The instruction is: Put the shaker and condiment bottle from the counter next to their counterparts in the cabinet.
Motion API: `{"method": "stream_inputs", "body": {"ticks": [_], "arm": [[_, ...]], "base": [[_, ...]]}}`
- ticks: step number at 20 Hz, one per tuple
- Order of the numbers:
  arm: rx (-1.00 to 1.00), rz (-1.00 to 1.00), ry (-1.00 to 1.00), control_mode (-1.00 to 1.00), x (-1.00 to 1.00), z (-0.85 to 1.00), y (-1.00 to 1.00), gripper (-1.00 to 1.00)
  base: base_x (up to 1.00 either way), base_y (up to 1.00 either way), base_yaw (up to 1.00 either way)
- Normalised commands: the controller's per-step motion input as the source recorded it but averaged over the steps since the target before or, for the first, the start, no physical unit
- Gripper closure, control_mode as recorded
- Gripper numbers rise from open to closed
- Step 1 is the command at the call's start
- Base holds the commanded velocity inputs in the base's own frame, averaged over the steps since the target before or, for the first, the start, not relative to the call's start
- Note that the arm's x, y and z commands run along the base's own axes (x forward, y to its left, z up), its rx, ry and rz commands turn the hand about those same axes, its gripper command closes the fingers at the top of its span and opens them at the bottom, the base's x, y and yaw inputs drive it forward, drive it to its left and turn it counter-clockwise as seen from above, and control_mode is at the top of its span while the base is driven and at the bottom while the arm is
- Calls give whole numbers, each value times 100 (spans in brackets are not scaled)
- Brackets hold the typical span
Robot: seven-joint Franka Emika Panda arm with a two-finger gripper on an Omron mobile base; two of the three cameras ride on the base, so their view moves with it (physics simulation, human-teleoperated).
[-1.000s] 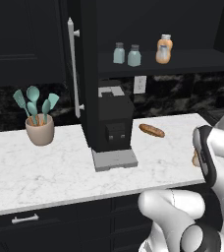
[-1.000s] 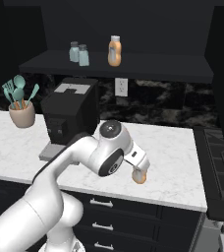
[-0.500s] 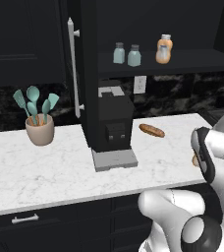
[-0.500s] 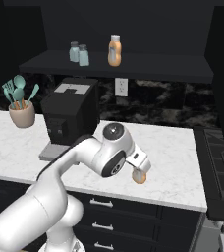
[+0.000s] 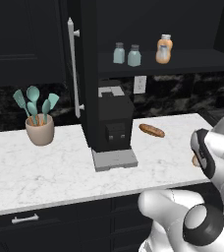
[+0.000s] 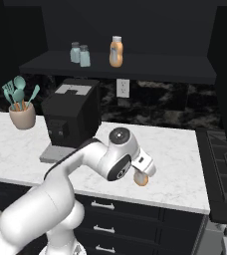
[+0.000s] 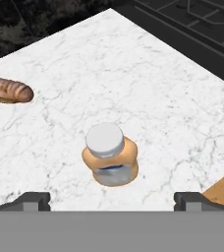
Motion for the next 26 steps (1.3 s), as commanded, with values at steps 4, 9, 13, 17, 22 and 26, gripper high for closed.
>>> {"method": "stream_inputs", "body": {"ticks": [4, 9, 13, 17, 22, 26], "arm": [[0, 1, 1, -100, 12, -13, -11, -100], [0, 1, 1, -100, 14, -11, -6, -100], [0, 1, 0, -100, 13, -11, -2, -100], [0, 2, 0, -100, 11, -11, -1, -100], [0, 2, 0, -100, 10, -12, -3, -100], [0, 2, 0, -100, 8, -15, -2, -100]], "base": [[0, 0, 0], [0, 0, 0], [0, 0, 0], [0, 0, 0], [0, 0, 0], [0, 0, 0]]}}
